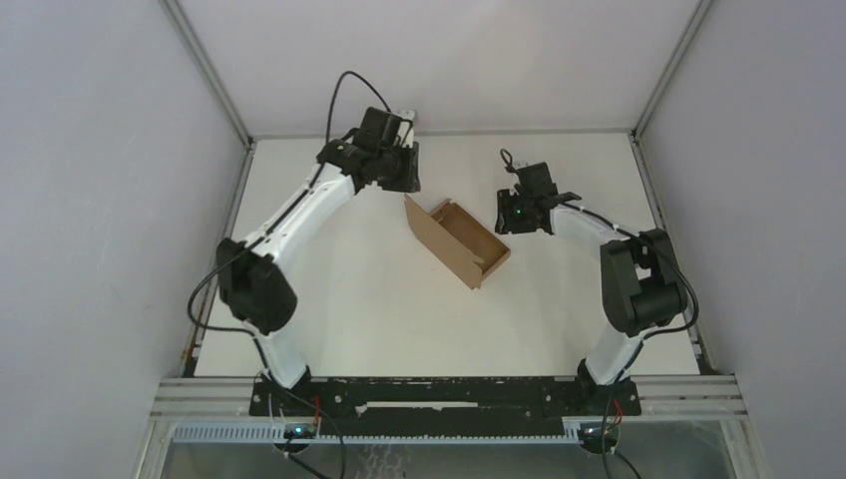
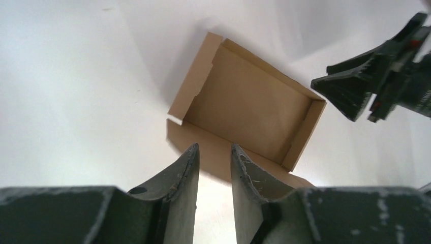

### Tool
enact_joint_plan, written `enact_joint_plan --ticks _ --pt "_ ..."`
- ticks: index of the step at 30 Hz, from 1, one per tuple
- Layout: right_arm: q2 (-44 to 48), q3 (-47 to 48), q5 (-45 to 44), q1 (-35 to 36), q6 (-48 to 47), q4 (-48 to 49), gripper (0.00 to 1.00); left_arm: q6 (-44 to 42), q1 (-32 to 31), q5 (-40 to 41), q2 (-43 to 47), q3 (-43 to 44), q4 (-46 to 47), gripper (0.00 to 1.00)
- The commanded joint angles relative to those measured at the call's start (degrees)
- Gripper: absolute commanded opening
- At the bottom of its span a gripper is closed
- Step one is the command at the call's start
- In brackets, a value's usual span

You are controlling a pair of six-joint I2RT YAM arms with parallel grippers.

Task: Fold the paper box
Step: Fold the paper box at the center of the board.

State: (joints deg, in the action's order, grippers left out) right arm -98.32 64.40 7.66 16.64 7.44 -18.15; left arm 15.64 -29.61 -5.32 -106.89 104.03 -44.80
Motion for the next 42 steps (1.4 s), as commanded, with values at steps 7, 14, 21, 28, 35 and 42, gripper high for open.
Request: enact_joint_plan --ticks 7,14,21,28,35,42 --pt "-3.15 0.56 -2.24 2.15 1.83 -1.73 0.50 7.08 0.29 10.54 20.99 -16.78 6.27 0.35" --pt "0.88 -4.43 -4.25 5.77 3.42 -2.52 0.49 8.37 0.25 10.18 26.98 -24.59 7.89 0.35" --pt "11.02 -15.65 -5.88 11.47 7.75 -0.75 0.48 8.79 0.29 10.15 31.44 -29.79 8.58 0.35" --pt "19.40 -20.96 -2.91 23.47 15.94 1.52 0.53 8.76 0.25 9.99 33.37 -32.23 8.82 0.35" --pt "26.79 -21.95 1.84 18.95 14.32 1.67 0.55 8.37 0.29 10.58 34.24 -33.57 8.79 0.35" --pt "26.23 -17.30 13.64 -3.08 9.89 13.49 0.51 8.78 0.34 12.32 36.49 -36.18 8.21 0.35"
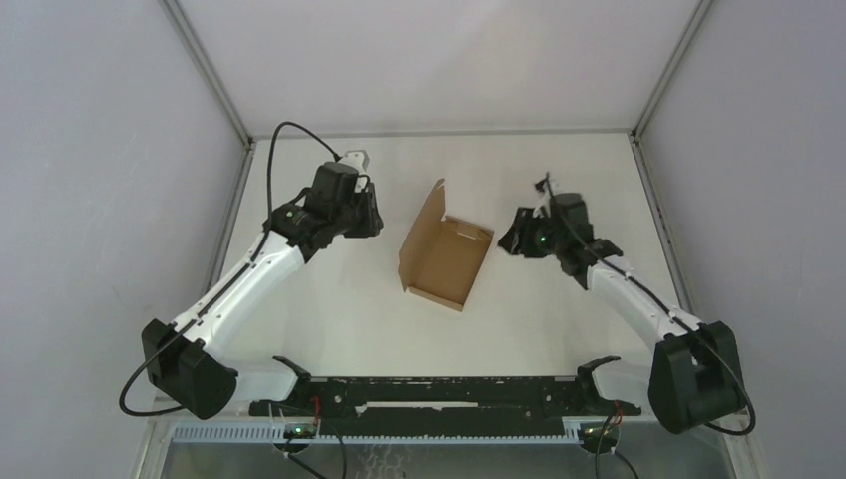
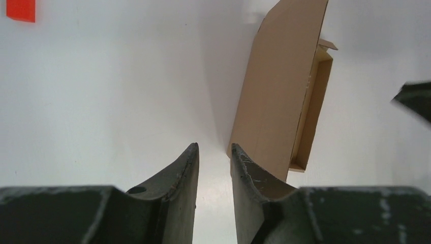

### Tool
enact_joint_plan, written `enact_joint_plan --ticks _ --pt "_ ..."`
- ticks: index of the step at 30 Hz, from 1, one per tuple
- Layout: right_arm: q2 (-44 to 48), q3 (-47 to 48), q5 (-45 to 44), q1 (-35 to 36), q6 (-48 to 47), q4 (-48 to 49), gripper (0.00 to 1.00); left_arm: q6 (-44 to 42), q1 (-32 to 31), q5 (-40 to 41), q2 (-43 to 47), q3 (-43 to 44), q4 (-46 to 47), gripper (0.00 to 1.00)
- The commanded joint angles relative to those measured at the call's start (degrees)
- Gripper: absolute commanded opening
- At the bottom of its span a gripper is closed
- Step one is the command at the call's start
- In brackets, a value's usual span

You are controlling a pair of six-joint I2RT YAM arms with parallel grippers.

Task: Fold the paper box
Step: Fold the paper box at the center of the board.

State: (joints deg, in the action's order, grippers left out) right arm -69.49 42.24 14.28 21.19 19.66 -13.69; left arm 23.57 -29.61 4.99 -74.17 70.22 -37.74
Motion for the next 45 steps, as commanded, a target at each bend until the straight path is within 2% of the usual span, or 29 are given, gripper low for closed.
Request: enact_joint_plan --ticks 1,5,10,14,18,24,34,40,45 --pt "-5.63 7.50 7.13 -8.78 -3.31 8.06 0.50 1.43 0.38 1.95 4.56 -3.20 1.03 0.35" --pt "-16.74 16.56 7.44 -10.04 -5.27 6.77 0.49 5.33 0.27 0.23 10.66 -9.87 1.73 0.34" --pt "-26.66 22.52 4.04 -9.02 -5.82 7.40 0.47 9.56 -1.79 -0.94 19.46 -19.10 3.66 0.28" --pt "-32.57 26.43 1.97 -7.90 -7.54 7.70 0.45 13.52 -5.56 0.17 23.73 -25.96 6.64 0.28" --pt "-36.45 30.05 -3.51 -5.13 -11.22 6.10 0.44 18.00 -11.81 2.94 25.40 -30.53 10.05 0.32" --pt "-40.72 34.58 -9.52 -1.65 -14.37 2.94 0.44 24.58 -18.57 6.34 23.65 -35.77 17.43 0.40" --pt "-43.48 35.89 -15.70 2.24 -15.93 -1.47 0.41 30.56 -20.70 8.92 17.55 -42.19 29.39 0.46" --pt "-42.71 33.91 -16.09 4.15 -15.49 -2.92 0.41 31.18 -20.94 8.90 8.81 -41.21 34.70 0.46" --pt "-38.02 26.74 -16.28 5.62 -14.30 -1.11 0.41 30.47 -20.86 11.00 6.62 -39.83 34.28 0.46"
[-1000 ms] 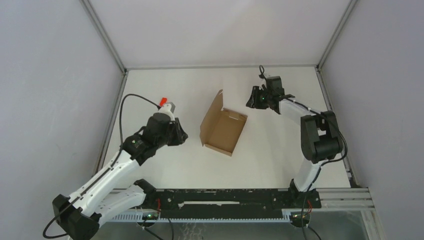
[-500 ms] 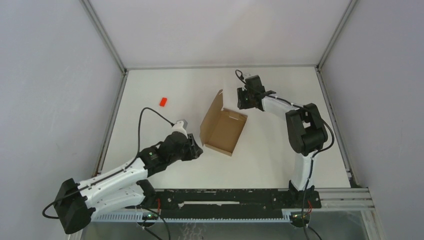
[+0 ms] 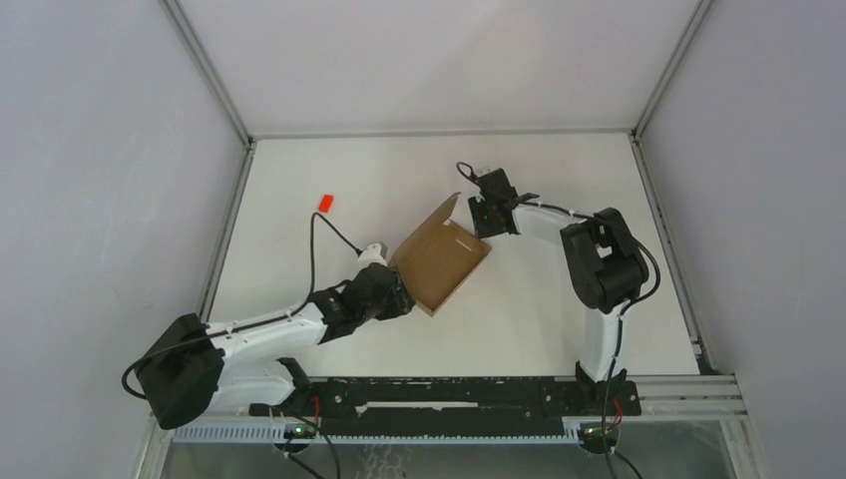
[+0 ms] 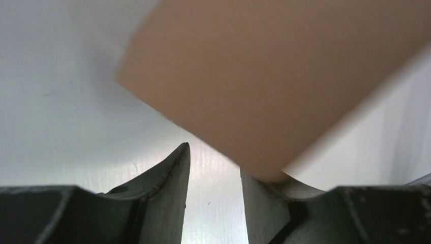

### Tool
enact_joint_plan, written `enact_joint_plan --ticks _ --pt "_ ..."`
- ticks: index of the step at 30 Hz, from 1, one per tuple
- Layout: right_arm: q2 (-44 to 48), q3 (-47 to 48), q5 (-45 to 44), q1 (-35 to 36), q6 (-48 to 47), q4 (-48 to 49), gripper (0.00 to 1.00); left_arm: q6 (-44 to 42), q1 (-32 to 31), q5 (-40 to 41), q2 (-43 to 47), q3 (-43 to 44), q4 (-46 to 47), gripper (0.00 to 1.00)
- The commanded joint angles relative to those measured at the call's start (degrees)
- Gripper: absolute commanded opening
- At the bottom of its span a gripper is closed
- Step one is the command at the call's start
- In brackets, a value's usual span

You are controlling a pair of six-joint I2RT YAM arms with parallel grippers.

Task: Fold the paper box
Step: Fold the paper box at the center of the board.

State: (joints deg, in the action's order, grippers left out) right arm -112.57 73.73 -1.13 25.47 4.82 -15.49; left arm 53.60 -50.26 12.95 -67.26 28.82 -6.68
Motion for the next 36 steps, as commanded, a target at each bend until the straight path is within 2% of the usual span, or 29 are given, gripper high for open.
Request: enact_joint_plan --ticks 1,7,20,25,32,36 --pt "6.27 -6.38 -0.97 1.77 1.12 1.18 0.41 0.16 -0.19 3.68 -0.14 1.73 2.86 0.46" --pt "13.99 -15.26 -1.03 4.40 3.33 3.22 0.42 -2.00 1.47 4.87 0.38 2.29 0.08 0.47" --pt "26.78 -26.31 -2.83 11.54 9.11 2.49 0.42 -5.19 6.00 5.20 2.77 1.53 -2.52 0.48" --pt "29.82 -27.94 -2.47 13.16 10.79 1.88 0.42 -5.81 6.05 6.32 2.59 2.16 -4.26 0.48" --pt "32.20 -29.53 -3.60 17.92 13.44 1.71 0.42 -7.30 6.14 8.78 7.23 3.42 -10.34 0.48" --pt "35.96 -32.81 -2.44 16.56 15.26 3.63 0.45 -8.01 6.20 9.68 9.35 4.32 -13.12 0.49"
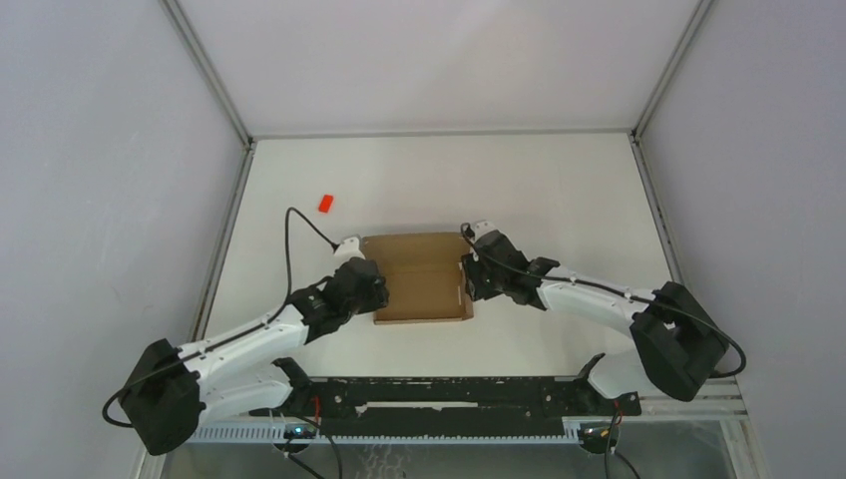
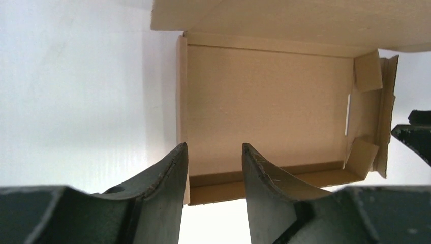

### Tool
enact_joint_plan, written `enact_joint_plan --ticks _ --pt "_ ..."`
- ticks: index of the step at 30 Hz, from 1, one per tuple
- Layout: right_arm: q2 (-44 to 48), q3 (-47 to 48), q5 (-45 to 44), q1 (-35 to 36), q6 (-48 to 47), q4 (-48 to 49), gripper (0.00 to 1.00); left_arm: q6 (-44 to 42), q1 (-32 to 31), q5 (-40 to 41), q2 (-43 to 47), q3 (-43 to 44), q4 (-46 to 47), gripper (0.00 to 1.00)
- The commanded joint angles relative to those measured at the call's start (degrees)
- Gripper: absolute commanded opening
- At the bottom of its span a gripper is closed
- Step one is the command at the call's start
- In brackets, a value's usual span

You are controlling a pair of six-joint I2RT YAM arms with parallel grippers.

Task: Fold the paper box
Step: Fold the paper box at the center of the board.

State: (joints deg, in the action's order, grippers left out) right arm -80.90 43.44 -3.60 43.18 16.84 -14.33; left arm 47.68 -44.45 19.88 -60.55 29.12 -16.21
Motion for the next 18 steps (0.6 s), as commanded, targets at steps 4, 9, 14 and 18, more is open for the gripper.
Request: enact_joint_plan --ticks 4,9,14,18 --pt "10.07 -7.56 8.54 -7.47 4.28 6.80 0.46 -2.64 0.39 2.69 3.06 4.46 -4.71 0.49" --pt "12.30 -10.48 17.01 -14.43 3.27 9.34 0.46 -3.00 0.35 1.42 1.92 4.34 -3.16 0.49" --pt "10.49 -11.81 21.81 -15.32 3.93 13.56 0.44 -3.34 0.35 0.95 -0.54 4.67 -1.76 0.48" --pt "9.94 -15.53 24.91 -15.93 8.12 20.73 0.45 -3.64 0.36 1.58 -1.88 4.65 -1.74 0.48"
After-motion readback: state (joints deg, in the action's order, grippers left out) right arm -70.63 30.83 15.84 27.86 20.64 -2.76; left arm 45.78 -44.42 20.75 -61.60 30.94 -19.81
